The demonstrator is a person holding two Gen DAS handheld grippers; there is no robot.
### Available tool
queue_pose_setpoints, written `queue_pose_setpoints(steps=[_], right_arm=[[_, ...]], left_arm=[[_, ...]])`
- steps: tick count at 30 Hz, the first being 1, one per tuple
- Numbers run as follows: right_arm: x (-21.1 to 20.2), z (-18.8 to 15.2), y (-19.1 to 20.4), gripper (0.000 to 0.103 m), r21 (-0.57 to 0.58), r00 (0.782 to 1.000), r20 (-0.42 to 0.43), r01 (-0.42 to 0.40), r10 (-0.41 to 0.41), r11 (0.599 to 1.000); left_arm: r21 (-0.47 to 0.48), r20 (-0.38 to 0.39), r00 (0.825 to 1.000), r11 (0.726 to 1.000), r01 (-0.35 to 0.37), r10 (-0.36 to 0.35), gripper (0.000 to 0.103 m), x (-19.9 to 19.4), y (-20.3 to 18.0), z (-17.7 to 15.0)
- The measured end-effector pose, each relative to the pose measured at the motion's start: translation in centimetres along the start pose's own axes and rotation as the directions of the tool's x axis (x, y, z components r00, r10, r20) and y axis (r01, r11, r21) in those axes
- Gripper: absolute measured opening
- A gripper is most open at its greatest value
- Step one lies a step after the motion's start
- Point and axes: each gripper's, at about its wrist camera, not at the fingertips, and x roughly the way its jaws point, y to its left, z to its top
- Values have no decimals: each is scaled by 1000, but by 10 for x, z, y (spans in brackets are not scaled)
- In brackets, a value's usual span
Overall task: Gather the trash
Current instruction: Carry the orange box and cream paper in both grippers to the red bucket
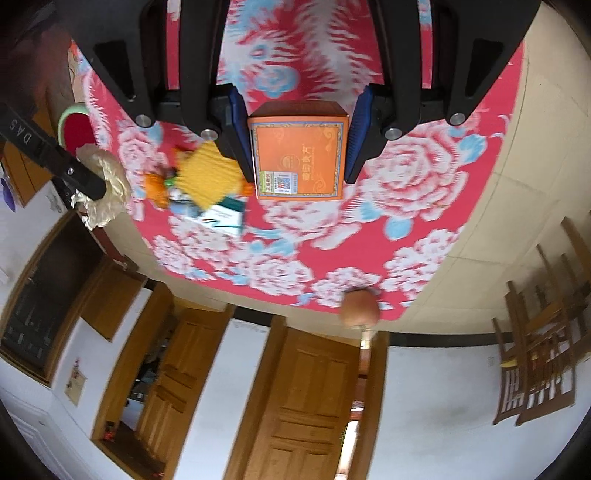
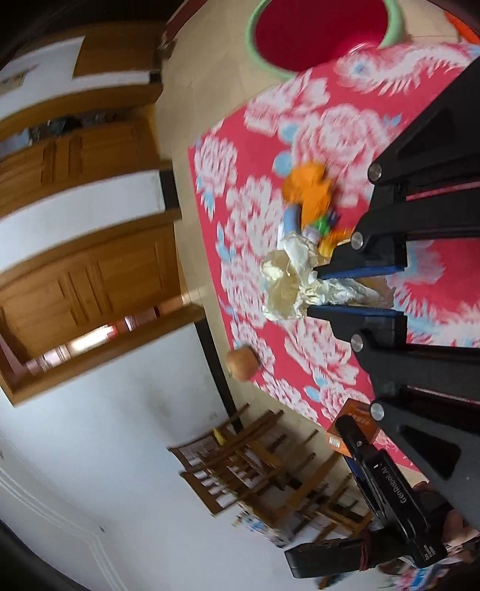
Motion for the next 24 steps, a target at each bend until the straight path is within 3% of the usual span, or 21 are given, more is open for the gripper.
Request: queue_pose_setpoints(steps=[12, 24], right_arm=[[-62, -6, -84, 15, 156, 985, 87, 136, -150, 978], [-78, -18, -178, 15, 346, 952, 81, 251, -295, 904]], left_arm=[[125, -40, 987, 979, 161, -157, 46, 13, -91, 7], [245, -90, 964, 933, 264, -249, 46, 38, -183, 7]])
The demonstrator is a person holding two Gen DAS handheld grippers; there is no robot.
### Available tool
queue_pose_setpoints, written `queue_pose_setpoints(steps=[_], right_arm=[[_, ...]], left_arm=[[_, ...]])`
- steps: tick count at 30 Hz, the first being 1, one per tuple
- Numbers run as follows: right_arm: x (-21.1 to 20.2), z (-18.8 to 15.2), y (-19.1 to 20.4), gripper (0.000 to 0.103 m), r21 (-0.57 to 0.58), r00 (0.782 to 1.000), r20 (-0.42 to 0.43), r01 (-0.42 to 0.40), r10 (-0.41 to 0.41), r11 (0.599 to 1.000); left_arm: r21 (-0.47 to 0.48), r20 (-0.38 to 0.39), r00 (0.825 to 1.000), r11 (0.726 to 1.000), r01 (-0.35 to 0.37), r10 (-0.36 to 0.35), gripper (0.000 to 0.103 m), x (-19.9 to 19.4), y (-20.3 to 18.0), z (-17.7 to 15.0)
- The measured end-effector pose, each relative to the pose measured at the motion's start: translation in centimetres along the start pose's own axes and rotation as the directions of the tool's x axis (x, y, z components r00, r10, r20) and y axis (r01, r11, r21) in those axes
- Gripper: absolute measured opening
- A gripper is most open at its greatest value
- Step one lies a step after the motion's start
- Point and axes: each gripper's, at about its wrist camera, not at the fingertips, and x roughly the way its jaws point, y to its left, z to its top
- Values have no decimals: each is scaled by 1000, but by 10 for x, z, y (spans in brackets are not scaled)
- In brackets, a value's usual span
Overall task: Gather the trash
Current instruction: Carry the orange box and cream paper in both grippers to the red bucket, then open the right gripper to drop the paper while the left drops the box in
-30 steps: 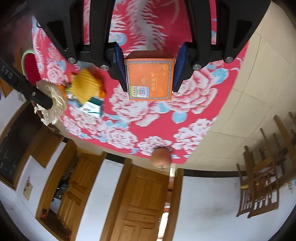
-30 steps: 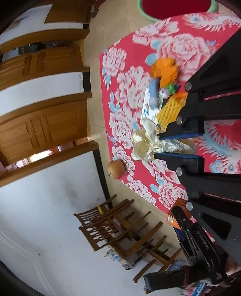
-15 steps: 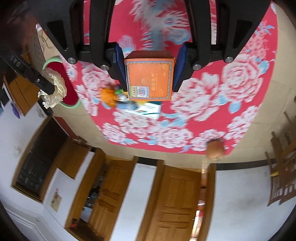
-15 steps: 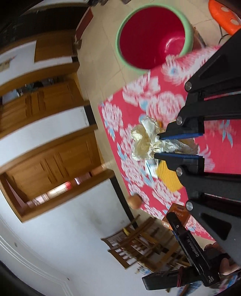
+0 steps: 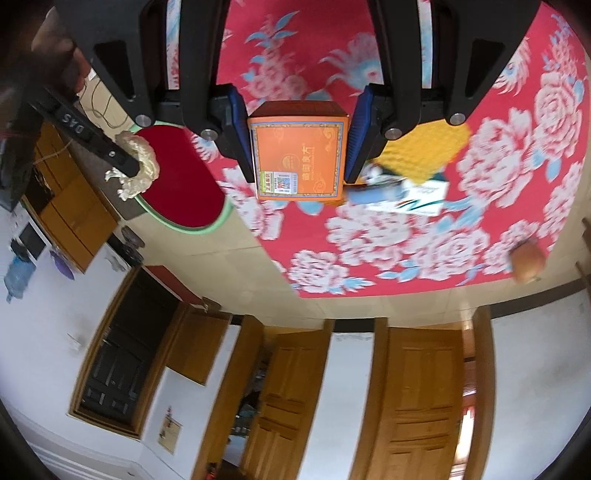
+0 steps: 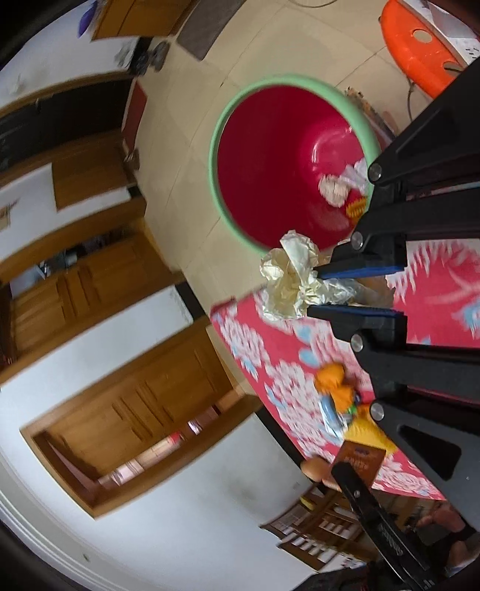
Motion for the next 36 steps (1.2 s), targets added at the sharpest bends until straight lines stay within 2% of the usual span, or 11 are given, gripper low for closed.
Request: queue_pose_setpoints(steps=[4, 11, 14, 19, 24, 28, 36], right_arm=[[11, 5, -26, 15, 45, 998, -16, 59, -58, 997], [25, 12, -60, 19, 122, 994, -32, 112, -108, 986], [24, 13, -68, 24, 136, 993, -30, 118, -115, 984], [20, 14, -82, 39, 169, 994, -26, 113, -110, 979], [13, 14, -88, 45, 201, 993, -5, 117, -118, 973], [9, 14, -94, 49, 231, 992, 8, 118, -123, 966], [0, 16, -118, 49, 302, 984, 17, 162, -176, 939]], left_arm=[[29, -22, 999, 999, 34, -33, 46, 19, -21, 5], [72, -49, 996, 995, 74, -71, 46, 48, -55, 11], [93, -70, 995, 992, 83, -77, 46, 60, -69, 10], [118, -101, 990, 987, 113, -101, 46, 81, -89, 9], [149, -121, 986, 980, 135, -118, 46, 96, -107, 8], [172, -170, 979, 974, 147, -117, 46, 116, -123, 6], [199, -233, 965, 965, 170, -122, 48, 150, -147, -1]])
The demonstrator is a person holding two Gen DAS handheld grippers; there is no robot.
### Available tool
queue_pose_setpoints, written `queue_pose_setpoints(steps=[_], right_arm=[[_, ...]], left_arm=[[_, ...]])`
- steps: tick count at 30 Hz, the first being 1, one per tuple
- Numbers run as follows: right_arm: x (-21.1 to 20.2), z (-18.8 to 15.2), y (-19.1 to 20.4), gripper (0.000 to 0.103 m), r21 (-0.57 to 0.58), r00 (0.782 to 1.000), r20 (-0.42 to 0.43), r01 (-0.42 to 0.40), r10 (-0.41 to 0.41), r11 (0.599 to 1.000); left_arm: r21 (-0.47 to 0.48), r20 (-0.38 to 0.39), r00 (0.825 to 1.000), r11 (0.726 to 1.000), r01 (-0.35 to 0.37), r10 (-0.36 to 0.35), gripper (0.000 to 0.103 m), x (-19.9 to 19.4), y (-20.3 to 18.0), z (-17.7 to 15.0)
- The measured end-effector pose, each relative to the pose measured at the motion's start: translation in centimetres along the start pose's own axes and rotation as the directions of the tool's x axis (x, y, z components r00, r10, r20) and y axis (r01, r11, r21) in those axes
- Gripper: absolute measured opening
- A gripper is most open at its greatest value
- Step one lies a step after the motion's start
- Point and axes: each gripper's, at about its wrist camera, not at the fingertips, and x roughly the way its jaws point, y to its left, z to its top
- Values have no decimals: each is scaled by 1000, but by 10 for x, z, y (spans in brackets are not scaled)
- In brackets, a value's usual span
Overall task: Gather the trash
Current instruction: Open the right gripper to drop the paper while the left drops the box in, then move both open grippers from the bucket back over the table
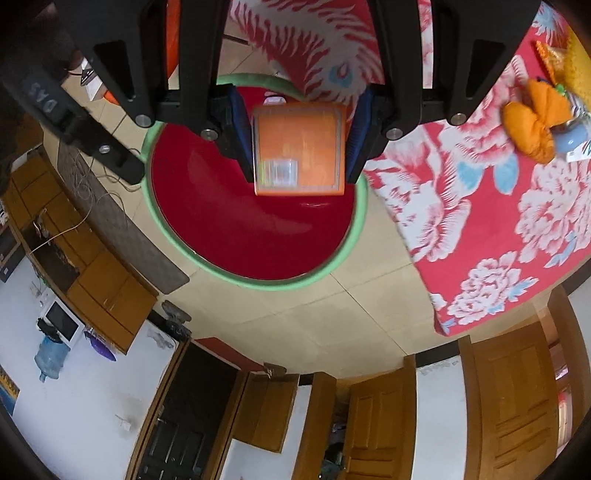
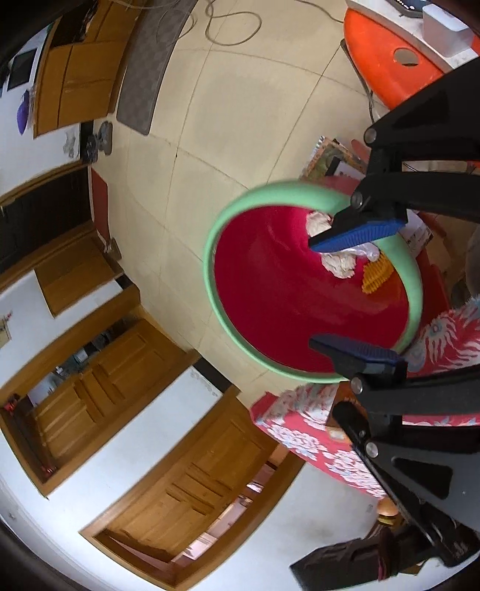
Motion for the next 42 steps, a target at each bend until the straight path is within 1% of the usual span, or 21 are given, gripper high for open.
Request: queue_pose_setpoints(steps=[1, 3, 5, 9, 12, 19, 25, 34, 42], right_arm=[[-1, 2, -3, 50, 8, 1000, 8, 7, -7, 1000], [-2, 3, -6, 51, 15, 1000, 14, 13, -14, 1000], [1, 4, -10, 54, 28, 1000, 6, 13, -13, 1000], [7, 2, -11, 55, 41, 1000, -22, 8, -7, 999], [6, 0, -8, 58, 34, 999, -31, -7, 8, 999], [-9, -8, 4, 65, 4, 999, -16, -31, 32, 999], [-24, -20, 22, 70, -31, 998, -11, -67, 67, 997], [-41, -48, 53, 73, -95, 991, -43, -132, 128, 987], [-52, -69, 80, 75, -165, 984, -68, -176, 167, 970]], left_arm=[[1, -4, 1000, 1000, 2, -2, 51, 2, -1, 1], [-3, 2, 1000, 1000, -5, 5, 63, 2, -2, 2], [-19, 15, 1000, 1000, -10, 11, 66, 1, -1, 3], [-56, 9, 1000, 998, 0, 1, 66, -1, 4, 3], [-60, 19, 1000, 998, -5, 6, 66, -8, 6, 1], [-57, 67, 996, 997, -59, 63, 66, -39, 13, -5], [-76, 94, 992, 994, -78, 85, 66, -66, 26, -14], [-104, 130, 982, 987, -126, 139, 66, -107, 50, -38], [-155, 149, 967, 970, -185, 208, 66, -137, 81, -57]])
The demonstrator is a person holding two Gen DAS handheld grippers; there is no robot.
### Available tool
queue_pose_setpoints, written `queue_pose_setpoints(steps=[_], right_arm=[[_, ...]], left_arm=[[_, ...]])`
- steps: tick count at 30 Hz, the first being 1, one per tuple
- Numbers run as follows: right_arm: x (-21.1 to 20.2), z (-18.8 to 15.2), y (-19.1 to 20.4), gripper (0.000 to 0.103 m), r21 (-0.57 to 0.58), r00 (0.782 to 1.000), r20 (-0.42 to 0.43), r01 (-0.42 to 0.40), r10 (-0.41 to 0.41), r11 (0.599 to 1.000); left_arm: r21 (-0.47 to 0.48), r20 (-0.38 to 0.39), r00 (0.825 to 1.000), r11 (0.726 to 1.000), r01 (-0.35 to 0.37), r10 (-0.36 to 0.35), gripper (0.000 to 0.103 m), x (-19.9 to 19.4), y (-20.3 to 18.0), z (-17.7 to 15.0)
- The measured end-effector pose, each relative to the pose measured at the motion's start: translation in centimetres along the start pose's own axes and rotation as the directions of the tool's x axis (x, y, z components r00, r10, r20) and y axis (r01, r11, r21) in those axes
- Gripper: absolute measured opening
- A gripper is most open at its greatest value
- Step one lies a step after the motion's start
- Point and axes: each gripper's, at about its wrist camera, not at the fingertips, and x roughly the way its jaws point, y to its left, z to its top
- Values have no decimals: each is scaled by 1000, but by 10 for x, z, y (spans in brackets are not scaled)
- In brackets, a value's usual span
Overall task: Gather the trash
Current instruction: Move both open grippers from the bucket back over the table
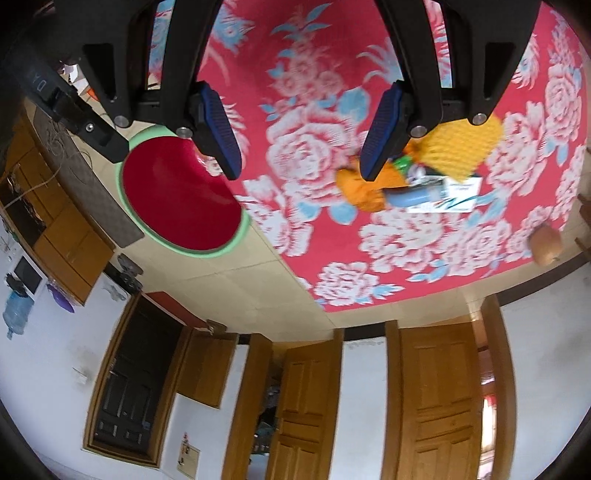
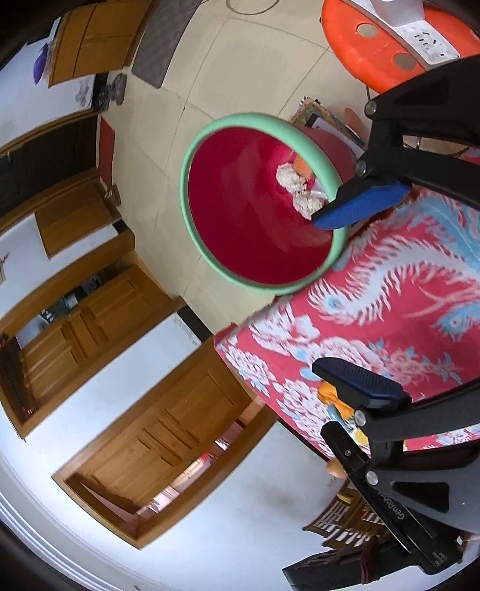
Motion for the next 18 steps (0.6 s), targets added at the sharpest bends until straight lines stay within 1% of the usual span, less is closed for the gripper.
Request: queue_pose_setpoints(steps=[6, 10, 15, 18], right_arm=[[-1, -13, 17, 76, -47, 999, -26, -22, 21, 999], [-2, -20, 26, 76, -71, 999, -39, -29, 27, 997], [2, -26, 33, 76, -95, 998, -54, -44, 39, 995], [7, -30, 37, 76, -105, 997, -70, -46, 39, 993]], left_arm=[[-30, 13, 998, 998, -56, 57, 66, -14, 30, -10], [-68, 19, 995, 993, -100, 102, 66, -21, 53, -16], [-99, 11, 988, 984, -151, 153, 66, -23, 80, -22], [-115, 2, 981, 974, -194, 196, 66, -21, 97, -25]])
